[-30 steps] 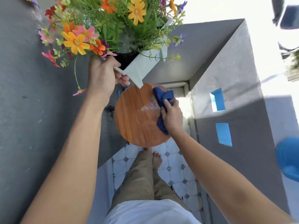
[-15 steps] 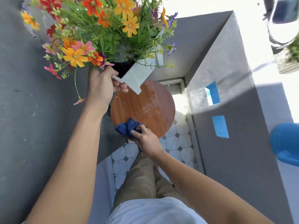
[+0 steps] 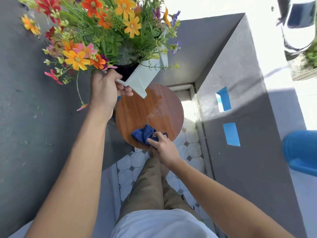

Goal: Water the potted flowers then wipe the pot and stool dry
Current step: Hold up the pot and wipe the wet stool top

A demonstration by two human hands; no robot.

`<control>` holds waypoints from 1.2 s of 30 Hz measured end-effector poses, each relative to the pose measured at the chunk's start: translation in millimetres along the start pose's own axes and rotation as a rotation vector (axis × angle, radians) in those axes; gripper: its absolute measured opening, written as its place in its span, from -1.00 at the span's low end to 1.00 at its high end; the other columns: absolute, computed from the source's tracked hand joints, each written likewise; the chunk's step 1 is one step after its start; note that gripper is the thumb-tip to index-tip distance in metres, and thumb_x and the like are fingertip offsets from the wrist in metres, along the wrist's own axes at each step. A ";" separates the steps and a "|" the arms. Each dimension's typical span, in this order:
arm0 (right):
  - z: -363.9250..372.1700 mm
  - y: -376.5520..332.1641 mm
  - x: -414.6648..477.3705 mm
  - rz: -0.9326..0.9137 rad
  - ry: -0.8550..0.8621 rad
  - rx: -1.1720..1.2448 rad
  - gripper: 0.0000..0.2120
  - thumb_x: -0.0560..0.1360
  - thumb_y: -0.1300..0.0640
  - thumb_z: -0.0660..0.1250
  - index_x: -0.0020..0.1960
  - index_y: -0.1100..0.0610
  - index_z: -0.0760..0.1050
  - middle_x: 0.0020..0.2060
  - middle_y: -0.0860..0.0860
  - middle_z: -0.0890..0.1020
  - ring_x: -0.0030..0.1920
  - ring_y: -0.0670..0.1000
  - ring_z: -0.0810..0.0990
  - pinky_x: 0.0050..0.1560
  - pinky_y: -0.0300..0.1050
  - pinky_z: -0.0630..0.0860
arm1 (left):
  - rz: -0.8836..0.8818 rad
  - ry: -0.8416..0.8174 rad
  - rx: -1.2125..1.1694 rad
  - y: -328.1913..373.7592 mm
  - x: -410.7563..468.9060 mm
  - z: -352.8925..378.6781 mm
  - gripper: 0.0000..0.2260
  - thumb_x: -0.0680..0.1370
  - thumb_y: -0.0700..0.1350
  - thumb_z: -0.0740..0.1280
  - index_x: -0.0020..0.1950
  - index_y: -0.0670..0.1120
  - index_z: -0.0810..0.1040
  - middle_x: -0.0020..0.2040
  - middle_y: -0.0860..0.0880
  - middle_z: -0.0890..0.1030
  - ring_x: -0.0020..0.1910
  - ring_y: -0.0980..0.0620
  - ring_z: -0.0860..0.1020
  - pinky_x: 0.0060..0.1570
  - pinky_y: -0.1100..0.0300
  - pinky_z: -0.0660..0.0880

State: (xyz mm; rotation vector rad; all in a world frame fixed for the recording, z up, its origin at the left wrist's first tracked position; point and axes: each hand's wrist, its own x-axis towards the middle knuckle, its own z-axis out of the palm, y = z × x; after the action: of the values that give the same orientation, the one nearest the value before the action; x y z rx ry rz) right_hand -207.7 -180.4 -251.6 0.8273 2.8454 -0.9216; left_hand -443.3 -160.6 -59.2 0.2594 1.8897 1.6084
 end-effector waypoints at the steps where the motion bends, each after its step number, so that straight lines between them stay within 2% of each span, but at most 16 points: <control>1: 1.6 0.4 -5.7 -0.048 -0.037 -0.006 -0.70 0.53 0.17 0.37 0.24 0.00 0.52 0.26 0.14 0.47 0.04 0.23 0.55 -0.18 0.07 0.60 | -0.003 -0.001 0.000 -0.2 1.7 -0.2 -0.93 0.43 -0.26 0.21 -0.25 -0.22 0.42 -0.55 -0.04 0.40 -0.51 -0.07 0.55 -0.37 0.04 0.59; 5: -20.0 42.0 -2.5 -0.031 -0.005 -0.022 -0.73 0.51 0.16 0.40 0.20 0.06 0.57 0.20 0.16 0.52 0.01 0.26 0.57 -0.22 0.00 0.55 | 0.003 -0.011 0.002 0.5 5.8 0.7 -0.94 0.43 -0.25 0.21 -0.19 -0.23 0.43 -0.53 -0.06 0.40 -0.51 -0.06 0.55 -0.37 0.05 0.59; 10: -70.5 90.6 32.3 0.397 0.202 0.025 -0.64 0.49 0.22 0.40 0.29 0.13 0.56 0.22 0.15 0.50 0.04 0.22 0.59 -0.07 0.00 0.56 | 0.022 -0.002 -0.005 2.1 7.6 1.5 -0.89 0.45 -0.25 0.20 -0.07 -0.25 0.45 -0.54 -0.04 0.40 -0.49 -0.06 0.55 -0.36 0.07 0.58; 12: -67.2 78.1 38.3 0.399 0.194 0.034 -0.62 0.49 0.21 0.39 0.30 0.10 0.55 0.22 0.14 0.50 0.05 0.21 0.59 -0.05 -0.02 0.55 | 0.027 -0.005 -0.002 2.3 8.1 2.7 -0.90 0.45 -0.25 0.20 -0.09 -0.26 0.45 -0.56 -0.01 0.41 -0.49 -0.06 0.55 -0.35 0.06 0.59; 14: -54.0 60.4 36.5 0.291 0.114 0.059 -0.62 0.49 0.20 0.40 0.30 0.08 0.56 0.23 0.13 0.51 0.09 0.20 0.59 -0.01 -0.06 0.53 | 0.024 -0.003 -0.007 3.4 8.8 3.9 -0.91 0.45 -0.26 0.20 -0.10 -0.25 0.44 -0.55 -0.01 0.41 -0.49 -0.07 0.55 -0.35 0.06 0.59; 16: -45.5 50.1 33.6 0.204 -0.007 0.177 -0.62 0.52 0.17 0.43 0.33 0.11 0.57 0.23 0.11 0.54 0.15 0.16 0.59 0.07 -0.18 0.43 | 0.019 -0.002 -0.013 3.8 10.5 4.2 -0.91 0.45 -0.25 0.20 -0.10 -0.25 0.44 -0.53 -0.04 0.41 -0.49 -0.08 0.55 -0.35 0.06 0.58; 18: -51.0 48.1 35.7 0.247 -0.074 0.438 -0.59 0.53 0.13 0.46 0.36 0.15 0.55 0.21 0.04 0.58 0.20 0.06 0.58 0.18 -0.22 0.40 | 0.011 -0.003 -0.025 5.0 11.7 4.0 -0.88 0.45 -0.25 0.21 -0.06 -0.25 0.44 -0.51 -0.06 0.40 -0.49 -0.08 0.55 -0.36 0.06 0.58; 20: -65.4 50.5 40.2 0.326 -0.019 0.701 -0.57 0.55 0.09 0.43 0.39 0.13 0.51 0.23 -0.04 0.61 0.23 -0.05 0.58 0.28 -0.13 0.47 | 0.006 -0.011 -0.034 5.6 12.7 3.3 -0.90 0.46 -0.26 0.21 -0.06 -0.25 0.44 -0.51 -0.06 0.40 -0.48 -0.08 0.55 -0.36 0.07 0.57; 21: -72.1 54.8 43.6 0.332 0.060 0.722 -0.61 0.58 0.08 0.38 0.38 0.11 0.51 0.21 -0.05 0.63 0.21 -0.08 0.59 0.26 -0.08 0.50 | 0.005 -0.011 -0.037 6.1 12.8 3.2 -0.91 0.47 -0.26 0.21 -0.07 -0.25 0.44 -0.52 -0.06 0.41 -0.48 -0.07 0.55 -0.36 0.07 0.57; 23: -81.3 64.3 50.6 0.373 0.261 0.484 -0.62 0.60 0.06 0.29 0.39 0.10 0.46 0.21 0.00 0.61 0.21 -0.02 0.55 0.26 0.06 0.50 | 0.002 -0.010 -0.041 6.0 13.6 2.8 -0.93 0.47 -0.27 0.21 -0.10 -0.25 0.43 -0.54 -0.03 0.42 -0.48 -0.07 0.55 -0.36 0.07 0.57; 25: -82.9 65.3 53.0 0.483 0.368 0.222 -0.47 0.58 -0.05 0.27 0.51 0.04 0.30 0.40 0.08 0.45 0.39 0.10 0.39 0.40 0.15 0.38 | -0.007 -0.001 -0.040 5.8 15.1 3.0 -0.96 0.47 -0.27 0.20 -0.18 -0.22 0.41 -0.56 -0.02 0.42 -0.49 -0.07 0.55 -0.36 0.06 0.58; 27: -75.5 56.7 53.2 0.427 0.280 0.111 -0.36 0.56 -0.22 0.24 0.57 -0.10 0.16 0.51 0.06 0.28 0.49 0.14 0.25 0.42 0.17 0.28 | -0.015 0.007 -0.034 4.6 17.2 2.3 -0.95 0.46 -0.27 0.20 -0.20 -0.20 0.40 -0.54 -0.05 0.42 -0.49 -0.08 0.55 -0.35 0.04 0.59; 29: -58.0 54.2 55.1 0.363 0.150 -0.031 -0.30 0.52 -0.33 0.20 0.58 -0.16 0.10 0.54 0.05 0.22 0.51 0.15 0.20 0.41 0.21 0.26 | -0.018 0.008 -0.025 4.3 17.6 2.6 -0.97 0.46 -0.27 0.20 -0.18 -0.20 0.40 -0.49 -0.09 0.40 -0.49 -0.09 0.55 -0.35 0.03 0.59; 31: -46.7 60.3 68.5 0.413 0.165 -0.123 -0.27 0.54 -0.29 0.20 0.60 -0.03 0.11 0.51 0.09 0.28 0.47 0.19 0.26 0.37 0.23 0.33 | -0.023 0.012 -0.015 4.5 18.2 1.6 -0.96 0.47 -0.28 0.20 -0.18 -0.20 0.41 -0.47 -0.12 0.39 -0.50 -0.08 0.55 -0.36 0.03 0.59; 34: -38.6 60.3 102.9 0.588 0.293 -0.115 -0.33 0.57 -0.10 0.24 0.57 0.17 0.18 0.37 0.18 0.40 0.31 0.24 0.39 0.23 0.22 0.44 | -0.014 0.011 -0.004 7.1 22.0 -1.2 -0.94 0.48 -0.30 0.19 -0.18 -0.21 0.42 -0.48 -0.11 0.38 -0.51 -0.07 0.54 -0.37 0.04 0.59; 36: -29.2 45.0 126.8 0.567 0.309 -0.116 -0.37 0.55 -0.01 0.28 0.54 0.22 0.26 0.29 0.21 0.45 0.22 0.26 0.42 0.14 0.19 0.48 | 0.000 0.013 0.001 10.6 25.8 -2.2 -0.93 0.48 -0.30 0.18 -0.19 -0.21 0.42 -0.48 -0.13 0.37 -0.51 -0.07 0.54 -0.38 0.05 0.59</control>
State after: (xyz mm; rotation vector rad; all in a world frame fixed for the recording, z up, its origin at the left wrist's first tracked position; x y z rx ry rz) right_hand -290.3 -73.0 -276.2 1.7584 2.5936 -0.5839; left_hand -467.3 -146.3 -57.8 0.2508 1.9002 1.6128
